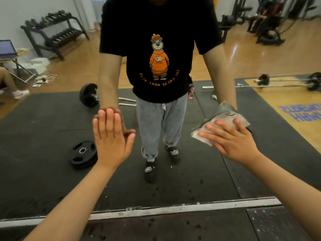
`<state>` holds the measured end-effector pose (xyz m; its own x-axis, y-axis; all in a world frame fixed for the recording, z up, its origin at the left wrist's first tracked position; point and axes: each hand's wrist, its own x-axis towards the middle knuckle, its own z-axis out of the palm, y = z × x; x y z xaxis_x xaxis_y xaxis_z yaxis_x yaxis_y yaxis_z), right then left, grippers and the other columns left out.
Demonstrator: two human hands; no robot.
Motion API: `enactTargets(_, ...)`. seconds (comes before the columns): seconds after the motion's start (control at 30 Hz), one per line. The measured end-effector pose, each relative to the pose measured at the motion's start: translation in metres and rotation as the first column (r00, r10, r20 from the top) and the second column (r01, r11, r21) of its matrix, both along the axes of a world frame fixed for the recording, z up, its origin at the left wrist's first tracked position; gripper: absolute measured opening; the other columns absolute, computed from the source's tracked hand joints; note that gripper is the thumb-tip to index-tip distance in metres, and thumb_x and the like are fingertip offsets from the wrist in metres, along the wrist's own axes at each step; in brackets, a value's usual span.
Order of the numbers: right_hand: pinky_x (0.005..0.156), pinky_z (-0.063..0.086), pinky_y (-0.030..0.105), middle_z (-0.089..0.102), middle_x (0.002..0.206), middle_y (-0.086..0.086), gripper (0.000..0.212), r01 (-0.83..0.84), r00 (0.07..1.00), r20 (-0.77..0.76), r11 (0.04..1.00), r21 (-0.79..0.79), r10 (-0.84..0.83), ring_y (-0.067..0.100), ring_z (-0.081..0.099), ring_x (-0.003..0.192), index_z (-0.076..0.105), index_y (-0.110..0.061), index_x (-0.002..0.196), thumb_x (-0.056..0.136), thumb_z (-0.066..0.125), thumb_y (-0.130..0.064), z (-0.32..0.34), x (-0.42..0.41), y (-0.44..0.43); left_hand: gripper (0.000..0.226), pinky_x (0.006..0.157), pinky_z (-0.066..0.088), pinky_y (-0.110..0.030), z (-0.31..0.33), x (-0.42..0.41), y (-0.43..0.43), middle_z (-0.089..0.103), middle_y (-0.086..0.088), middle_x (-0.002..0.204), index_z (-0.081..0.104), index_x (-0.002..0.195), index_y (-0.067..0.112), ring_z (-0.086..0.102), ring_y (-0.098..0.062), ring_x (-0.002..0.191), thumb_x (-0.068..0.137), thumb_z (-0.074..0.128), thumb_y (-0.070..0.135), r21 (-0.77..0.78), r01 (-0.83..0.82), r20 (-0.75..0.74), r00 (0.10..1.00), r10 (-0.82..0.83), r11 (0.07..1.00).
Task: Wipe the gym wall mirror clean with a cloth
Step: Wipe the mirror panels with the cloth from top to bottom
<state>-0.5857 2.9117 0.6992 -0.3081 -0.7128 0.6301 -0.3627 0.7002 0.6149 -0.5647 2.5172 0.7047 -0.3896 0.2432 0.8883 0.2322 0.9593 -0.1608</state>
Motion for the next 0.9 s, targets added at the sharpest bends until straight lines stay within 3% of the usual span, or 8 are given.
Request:
enactTargets(0.13,0.123,-0.004,0.042,0.012,0.166,-0.006,0.053,0.035,0.999,0.021,0.999,-0.012,-0.035,0.017,0.008,0.153,0.024,-0.035,0.156,0.105,0.035,-0.031,0.006,-0.002,0.046,0.078,0.123,-0.005,-0.048,0.003,0.003,0.001,-0.021,-0.006,0.164,-0.012,0.156,0.006,-0.016,-0.028,0.151,0.102,0.031,0.044,-0.007,-0.044,0.005,0.999,0.044,0.999)
enactTargets(0.3,0.121,-0.008,0.049,0.007,0.167,-0.002,0.058,0.042,0.999,0.038,0.996,-0.083,-0.039,0.023,0.002,0.154,0.02,-0.032,0.157,0.102,0.035,-0.028,-0.003,-0.001,0.028,0.076,0.123,-0.006,-0.048,0.005,0.004,0.002,-0.023,-0.007,0.163,-0.013,0.155,0.005,-0.017,-0.029,0.151,0.103,0.027,0.043,-0.027,-0.067,0.005,0.998,0.068,0.997)
enactTargets(0.5,0.122,-0.008,0.048,-0.002,0.167,-0.006,0.077,-0.033,0.998,0.059,0.998,-0.054,0.036,0.019,-0.002,0.154,0.01,-0.032,0.158,0.091,0.045,-0.021,0.008,0.005,-0.068,0.076,0.123,-0.006,-0.048,0.005,0.003,0.0,-0.025,-0.007,0.162,-0.014,0.155,0.005,-0.019,-0.028,0.151,0.103,0.026,0.044,-0.027,-0.052,0.009,0.999,0.052,0.998)
enactTargets(0.63,0.121,-0.012,0.048,0.006,0.165,-0.006,0.077,-0.06,0.997,0.043,0.998,-0.002,0.06,0.018,-0.009,0.153,0.01,-0.032,0.158,0.09,0.046,-0.02,0.023,0.009,-0.145,0.077,0.123,-0.008,-0.046,0.006,0.003,-0.002,-0.026,-0.008,0.162,-0.015,0.154,0.006,-0.019,-0.028,0.151,0.103,0.027,0.045,-0.022,-0.042,0.046,0.998,0.043,0.999)
enactTargets(0.8,0.121,-0.012,0.049,-0.004,0.167,-0.005,0.081,-0.021,0.999,0.038,0.997,-0.077,0.024,0.018,-0.005,0.154,0.011,-0.033,0.158,0.09,0.055,-0.024,0.018,0.013,-0.181,0.077,0.124,-0.002,-0.04,0.015,0.03,-0.031,-0.017,-0.004,0.165,-0.007,0.157,0.007,-0.01,-0.022,0.153,0.101,0.036,0.039,-0.042,0.138,0.179,0.975,-0.129,0.989)
enactTargets(0.9,0.121,-0.012,0.049,-0.009,0.166,-0.004,0.081,-0.034,0.998,0.042,0.996,-0.085,0.037,0.019,-0.008,0.153,0.007,-0.032,0.158,0.09,0.051,-0.025,0.021,0.017,-0.219,0.079,0.124,-0.002,-0.038,0.023,0.032,-0.069,-0.017,-0.005,0.165,-0.006,0.157,0.007,-0.009,-0.021,0.153,0.099,0.04,0.035,-0.076,0.066,0.153,0.987,-0.054,0.995)
